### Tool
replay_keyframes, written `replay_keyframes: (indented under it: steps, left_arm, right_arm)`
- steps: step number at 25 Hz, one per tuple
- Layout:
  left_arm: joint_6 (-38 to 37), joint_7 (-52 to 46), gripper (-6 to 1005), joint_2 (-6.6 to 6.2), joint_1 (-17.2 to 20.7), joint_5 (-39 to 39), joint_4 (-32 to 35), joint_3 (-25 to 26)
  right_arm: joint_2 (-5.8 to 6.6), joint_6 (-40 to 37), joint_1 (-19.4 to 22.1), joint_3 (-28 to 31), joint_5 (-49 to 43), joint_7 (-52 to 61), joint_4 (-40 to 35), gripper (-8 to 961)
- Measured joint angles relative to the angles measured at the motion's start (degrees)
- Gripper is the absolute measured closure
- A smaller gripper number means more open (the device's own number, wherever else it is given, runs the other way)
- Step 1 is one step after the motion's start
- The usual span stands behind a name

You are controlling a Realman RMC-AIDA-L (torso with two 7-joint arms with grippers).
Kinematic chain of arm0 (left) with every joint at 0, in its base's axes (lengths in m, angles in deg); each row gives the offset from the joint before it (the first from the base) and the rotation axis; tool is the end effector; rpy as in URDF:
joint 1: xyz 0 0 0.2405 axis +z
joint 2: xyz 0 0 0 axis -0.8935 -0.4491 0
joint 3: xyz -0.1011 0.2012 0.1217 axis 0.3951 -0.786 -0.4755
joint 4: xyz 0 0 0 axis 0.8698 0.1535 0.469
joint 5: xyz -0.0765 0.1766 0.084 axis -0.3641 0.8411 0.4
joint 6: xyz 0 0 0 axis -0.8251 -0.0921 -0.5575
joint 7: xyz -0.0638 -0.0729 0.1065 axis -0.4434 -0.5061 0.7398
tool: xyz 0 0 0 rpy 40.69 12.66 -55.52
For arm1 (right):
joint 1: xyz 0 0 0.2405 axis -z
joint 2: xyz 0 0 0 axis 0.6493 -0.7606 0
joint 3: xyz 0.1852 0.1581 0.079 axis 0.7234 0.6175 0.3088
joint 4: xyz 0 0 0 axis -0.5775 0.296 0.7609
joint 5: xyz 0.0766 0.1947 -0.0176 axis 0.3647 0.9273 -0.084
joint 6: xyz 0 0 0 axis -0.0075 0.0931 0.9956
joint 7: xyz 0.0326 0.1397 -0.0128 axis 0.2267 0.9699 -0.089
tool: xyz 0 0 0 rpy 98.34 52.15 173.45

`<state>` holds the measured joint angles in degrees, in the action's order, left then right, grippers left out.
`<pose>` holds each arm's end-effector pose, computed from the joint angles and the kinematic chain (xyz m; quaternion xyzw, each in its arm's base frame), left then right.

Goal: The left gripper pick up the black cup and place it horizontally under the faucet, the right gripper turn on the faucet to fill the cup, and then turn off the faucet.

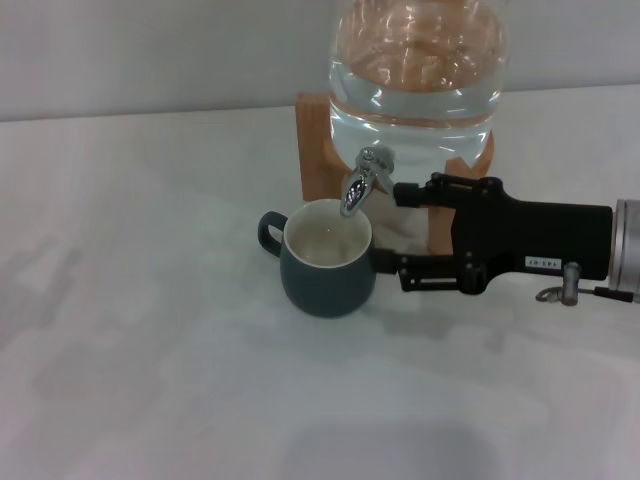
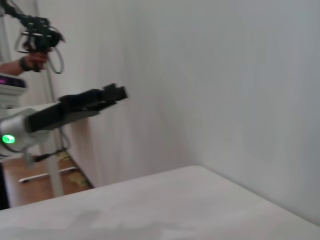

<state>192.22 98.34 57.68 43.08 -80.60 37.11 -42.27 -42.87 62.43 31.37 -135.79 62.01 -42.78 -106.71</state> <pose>-0.3094 0.2764 0.0930 -0.7513 -0.1891 -0.5086 0.3755 0.2011 0.3016 0.0151 -0.9347 0.1185 0.2800 0.1838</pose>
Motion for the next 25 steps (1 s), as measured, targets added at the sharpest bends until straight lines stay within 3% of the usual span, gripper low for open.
replay_keyframes:
  steps: [6,13,25]
  left_arm:
    - [0.26,-0.12,588,0.04,0.22,0.0,-0.01,-0.12]
    - [0.37,-0.18,588,0.06,0.37,0.01,-0.01,0.0]
    - [-0.15,-0.78,588,-0.11,-0.06,-0.63,0.34,0.01]
  right_arm:
    - [0.01,1.41,0.31,-0.34,0.0,0.0,-0.67,114]
    - [0.1,5.01,1.98,5.68,-0.01,-0.01,-0.2,114]
    - [-0.02,8.48,1.66,2.23,0.76,-0.09,-0.39,114]
